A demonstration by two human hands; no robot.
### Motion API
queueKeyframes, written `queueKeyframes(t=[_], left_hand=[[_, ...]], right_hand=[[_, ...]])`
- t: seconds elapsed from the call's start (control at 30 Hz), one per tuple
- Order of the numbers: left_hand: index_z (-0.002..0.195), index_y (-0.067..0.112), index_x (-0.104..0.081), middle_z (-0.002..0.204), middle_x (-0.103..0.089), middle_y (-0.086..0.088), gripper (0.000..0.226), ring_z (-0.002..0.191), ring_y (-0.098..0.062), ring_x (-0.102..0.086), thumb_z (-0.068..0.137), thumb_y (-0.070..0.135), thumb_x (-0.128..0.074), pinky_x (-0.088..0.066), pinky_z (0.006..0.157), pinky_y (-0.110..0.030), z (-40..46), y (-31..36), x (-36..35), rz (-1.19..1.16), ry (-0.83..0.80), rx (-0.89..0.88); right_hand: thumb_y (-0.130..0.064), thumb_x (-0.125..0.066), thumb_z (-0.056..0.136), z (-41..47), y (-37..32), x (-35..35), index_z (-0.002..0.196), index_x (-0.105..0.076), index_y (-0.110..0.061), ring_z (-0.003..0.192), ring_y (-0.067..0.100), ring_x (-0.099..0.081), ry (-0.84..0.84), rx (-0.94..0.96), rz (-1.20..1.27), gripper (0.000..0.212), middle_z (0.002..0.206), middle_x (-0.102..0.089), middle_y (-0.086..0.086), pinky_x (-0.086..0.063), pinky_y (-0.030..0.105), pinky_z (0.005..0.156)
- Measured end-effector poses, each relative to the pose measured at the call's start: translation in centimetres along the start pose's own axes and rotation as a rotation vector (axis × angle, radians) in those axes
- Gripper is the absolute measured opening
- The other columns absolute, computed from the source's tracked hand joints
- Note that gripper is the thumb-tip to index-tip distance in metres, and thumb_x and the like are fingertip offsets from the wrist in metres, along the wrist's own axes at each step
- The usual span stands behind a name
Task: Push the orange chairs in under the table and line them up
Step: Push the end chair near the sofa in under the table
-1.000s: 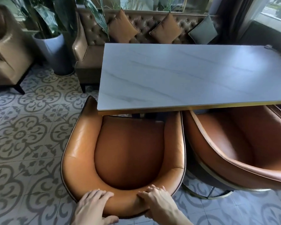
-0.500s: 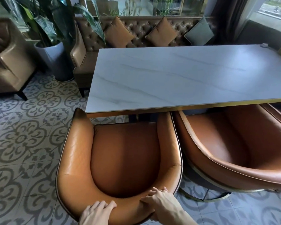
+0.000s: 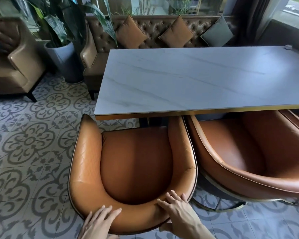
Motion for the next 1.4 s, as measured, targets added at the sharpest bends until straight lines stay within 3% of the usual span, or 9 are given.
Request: queueKeyframes(t=[0.13, 0.2, 0.3, 0.4, 0.47, 0.53, 0.87, 1.07, 1.4], left_hand=[[0.147, 0.057, -0.011, 0.16, -0.012, 0.022, 0.073, 0.148, -0.005, -0.005, 0.089, 0.05, -0.055, -0.01, 0.122, -0.034, 0.5, -0.8, -0.3, 0.044, -0.026, -0.044], [0.147, 0.056, -0.01, 0.161, -0.012, 0.02, 0.072, 0.149, -0.005, -0.004, 0.091, 0.05, -0.054, -0.012, 0.122, -0.035, 0.8, -1.2, -0.6, 0.052, -0.028, -0.077], [0.148, 0.056, -0.01, 0.162, -0.012, 0.019, 0.071, 0.149, -0.007, -0.005, 0.092, 0.052, -0.054, -0.015, 0.122, -0.037, 1.4, -1.9, -0.7, 0.08, -0.04, -0.094], [0.148, 0.056, -0.012, 0.162, -0.014, 0.018, 0.073, 0.149, -0.007, -0.006, 0.093, 0.048, -0.058, -0.015, 0.122, -0.037, 2.5, -2.8, 0.1, 0.082, -0.02, -0.087], [0.149, 0.053, -0.014, 0.163, -0.014, 0.015, 0.074, 0.15, -0.009, -0.006, 0.093, 0.044, -0.061, -0.013, 0.122, -0.038, 3.4, -3.7, 0.8, 0.099, -0.005, -0.081], [0.15, 0.05, -0.016, 0.163, -0.015, 0.011, 0.073, 0.15, -0.012, -0.007, 0.094, 0.041, -0.062, -0.012, 0.122, -0.04, 4.5, -4.6, 1.5, 0.114, 0.002, -0.065], [0.15, 0.044, -0.027, 0.161, -0.026, 0.004, 0.073, 0.15, -0.018, -0.012, 0.09, 0.032, -0.068, -0.009, 0.122, -0.047, 5.1, -5.7, 0.9, 0.071, 0.073, -0.04], [0.147, 0.051, -0.024, 0.161, -0.024, 0.007, 0.079, 0.15, -0.023, -0.007, 0.081, 0.064, -0.066, -0.004, 0.12, -0.059, 5.0, -5.1, 0.7, 0.046, 0.01, -0.05], [0.144, 0.053, -0.028, 0.159, -0.029, 0.007, 0.07, 0.149, -0.026, -0.013, 0.084, 0.059, -0.063, -0.008, 0.115, -0.07, 5.9, -3.9, 1.2, 0.093, -0.056, -0.025]], right_hand=[[-0.065, -0.073, 0.079, -0.1, -0.3, 0.1, 0.159, -0.028, -0.034, 0.155, 0.033, -0.023, -0.025, -0.017, -0.085, 0.097, 0.163, -0.029, 0.02, -0.024, 0.061, 0.119], [-0.08, -0.081, 0.047, -0.2, -0.1, 0.0, 0.137, -0.063, -0.037, 0.127, 0.031, -0.063, -0.002, -0.024, -0.135, 0.102, 0.132, -0.066, 0.02, -0.057, 0.056, 0.093], [-0.081, -0.083, 0.018, 0.2, -0.5, -0.6, 0.11, -0.079, -0.039, 0.096, 0.02, -0.077, 0.09, -0.006, -0.189, 0.101, 0.101, -0.08, 0.005, -0.064, 0.04, 0.066], [-0.078, -0.083, 0.047, 1.6, -1.0, -0.2, 0.137, -0.063, -0.038, 0.13, 0.03, -0.061, 0.081, 0.007, -0.13, 0.1, 0.133, -0.067, 0.018, -0.055, 0.049, 0.097], [-0.06, -0.074, 0.081, 2.8, -1.6, 0.2, 0.159, -0.029, -0.036, 0.156, 0.033, -0.019, 0.095, -0.016, -0.028, 0.093, 0.165, -0.029, 0.019, -0.022, 0.057, 0.122], [-0.052, -0.071, 0.088, 4.3, -1.8, -0.2, 0.161, -0.02, -0.035, 0.158, 0.03, -0.007, 0.072, -0.039, 0.032, 0.091, 0.169, -0.02, 0.013, -0.012, 0.056, 0.123], [-0.053, -0.074, 0.085, 5.2, -2.1, 0.1, 0.157, -0.029, -0.037, 0.155, 0.026, -0.016, 0.127, -0.053, -0.004, 0.086, 0.163, -0.032, 0.006, -0.023, 0.051, 0.117], [-0.06, -0.059, 0.094, 3.5, -3.4, -1.3, 0.161, -0.011, -0.041, 0.156, 0.037, -0.001, 0.181, -0.127, 0.036, 0.084, 0.167, -0.012, 0.014, -0.015, 0.056, 0.123], [-0.069, -0.051, 0.092, 4.4, -2.6, -2.2, 0.161, -0.013, -0.041, 0.156, 0.042, 0.002, 0.154, -0.12, 0.072, 0.083, 0.168, -0.011, 0.02, -0.01, 0.061, 0.124]])
Point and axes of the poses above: each hand's wrist, its own z-axis towards the middle knuckle, its own x-axis out of the back of the hand, y = z × x, the point moved 3 cm from there along z, towards the middle knuckle
